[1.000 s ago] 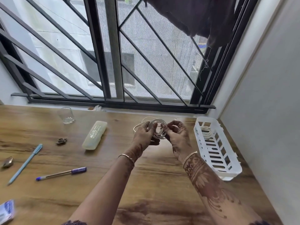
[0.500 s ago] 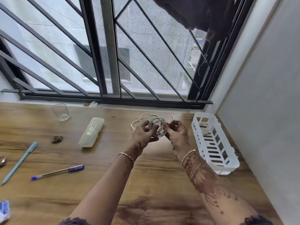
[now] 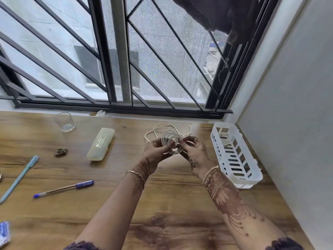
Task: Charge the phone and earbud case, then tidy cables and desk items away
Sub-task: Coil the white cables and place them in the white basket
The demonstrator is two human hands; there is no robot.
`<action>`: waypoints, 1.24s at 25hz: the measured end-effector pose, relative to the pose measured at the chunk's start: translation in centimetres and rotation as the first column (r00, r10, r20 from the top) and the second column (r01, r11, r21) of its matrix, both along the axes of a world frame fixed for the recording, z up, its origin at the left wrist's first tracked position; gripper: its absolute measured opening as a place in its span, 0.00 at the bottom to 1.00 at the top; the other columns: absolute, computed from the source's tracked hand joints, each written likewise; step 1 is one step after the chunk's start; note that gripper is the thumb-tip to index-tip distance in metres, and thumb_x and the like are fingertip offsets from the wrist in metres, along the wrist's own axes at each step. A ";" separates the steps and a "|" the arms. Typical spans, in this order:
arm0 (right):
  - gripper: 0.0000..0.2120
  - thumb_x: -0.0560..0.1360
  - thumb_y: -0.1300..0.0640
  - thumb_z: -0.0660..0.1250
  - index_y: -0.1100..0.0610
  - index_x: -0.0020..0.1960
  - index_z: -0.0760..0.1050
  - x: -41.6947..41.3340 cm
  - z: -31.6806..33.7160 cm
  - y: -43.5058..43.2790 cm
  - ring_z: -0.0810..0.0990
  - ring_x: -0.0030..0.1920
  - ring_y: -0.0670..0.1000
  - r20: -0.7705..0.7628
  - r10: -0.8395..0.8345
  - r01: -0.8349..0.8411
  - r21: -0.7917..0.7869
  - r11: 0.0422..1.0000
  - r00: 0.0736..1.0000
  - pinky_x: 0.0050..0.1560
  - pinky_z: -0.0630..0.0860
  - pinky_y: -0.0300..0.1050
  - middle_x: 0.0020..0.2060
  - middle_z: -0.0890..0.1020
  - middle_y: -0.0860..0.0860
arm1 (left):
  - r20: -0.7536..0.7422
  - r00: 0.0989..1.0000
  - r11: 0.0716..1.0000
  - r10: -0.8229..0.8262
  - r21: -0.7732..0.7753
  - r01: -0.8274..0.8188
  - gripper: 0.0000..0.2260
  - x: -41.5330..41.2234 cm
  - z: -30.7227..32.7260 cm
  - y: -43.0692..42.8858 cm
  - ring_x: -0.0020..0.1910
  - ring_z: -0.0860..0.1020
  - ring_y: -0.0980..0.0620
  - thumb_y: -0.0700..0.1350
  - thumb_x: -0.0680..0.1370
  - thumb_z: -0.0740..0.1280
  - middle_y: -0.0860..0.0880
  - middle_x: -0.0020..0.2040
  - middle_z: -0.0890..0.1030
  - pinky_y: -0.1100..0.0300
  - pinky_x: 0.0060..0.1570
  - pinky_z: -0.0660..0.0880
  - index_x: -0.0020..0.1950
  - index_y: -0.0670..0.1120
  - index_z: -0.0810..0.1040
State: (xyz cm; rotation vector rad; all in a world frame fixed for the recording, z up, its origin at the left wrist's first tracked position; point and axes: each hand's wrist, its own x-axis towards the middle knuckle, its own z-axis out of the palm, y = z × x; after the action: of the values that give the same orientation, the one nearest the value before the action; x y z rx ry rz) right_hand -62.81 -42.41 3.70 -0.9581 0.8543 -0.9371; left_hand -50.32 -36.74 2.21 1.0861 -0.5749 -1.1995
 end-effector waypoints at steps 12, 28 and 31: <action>0.12 0.71 0.68 0.71 0.56 0.43 0.71 1.0 0.6 1.6 0.80 0.36 0.51 -0.153 0.035 -0.045 -0.059 0.997 0.988 0.38 0.79 0.40 0.39 0.81 0.57 | 0.113 0.994 0.999 0.000 -0.035 0.004 0.11 1.7 0.7 1.6 0.30 0.80 0.55 0.35 0.74 0.70 0.48 0.36 0.82 0.61 0.32 0.79 0.52 0.47 0.76; 0.10 0.75 0.55 0.69 0.49 0.53 0.70 1.2 -0.9 1.3 0.80 0.36 0.49 -0.522 -0.370 -0.198 -0.744 0.638 0.768 0.35 0.77 0.46 0.42 0.81 0.48 | 0.299 0.954 1.000 0.014 0.002 -0.016 0.08 1.1 0.2 -0.2 0.24 0.75 0.58 0.38 0.78 0.65 0.49 0.30 0.78 0.66 0.27 0.74 0.40 0.44 0.78; 0.10 0.76 0.54 0.68 0.49 0.54 0.70 1.3 -1.2 0.8 0.80 0.35 0.49 -0.572 -0.482 -0.319 -0.800 0.509 0.664 0.35 0.78 0.43 0.43 0.83 0.50 | 0.288 0.957 0.999 0.031 0.015 -0.037 0.11 1.2 -0.3 -0.5 0.22 0.73 0.58 0.40 0.79 0.64 0.49 0.29 0.76 0.66 0.26 0.72 0.37 0.43 0.76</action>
State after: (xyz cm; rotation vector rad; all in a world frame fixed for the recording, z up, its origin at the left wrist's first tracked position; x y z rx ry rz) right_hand -61.48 -41.63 2.47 -2.3765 1.1359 -1.0770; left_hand -49.11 -37.25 1.93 1.2936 -0.7655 -1.0251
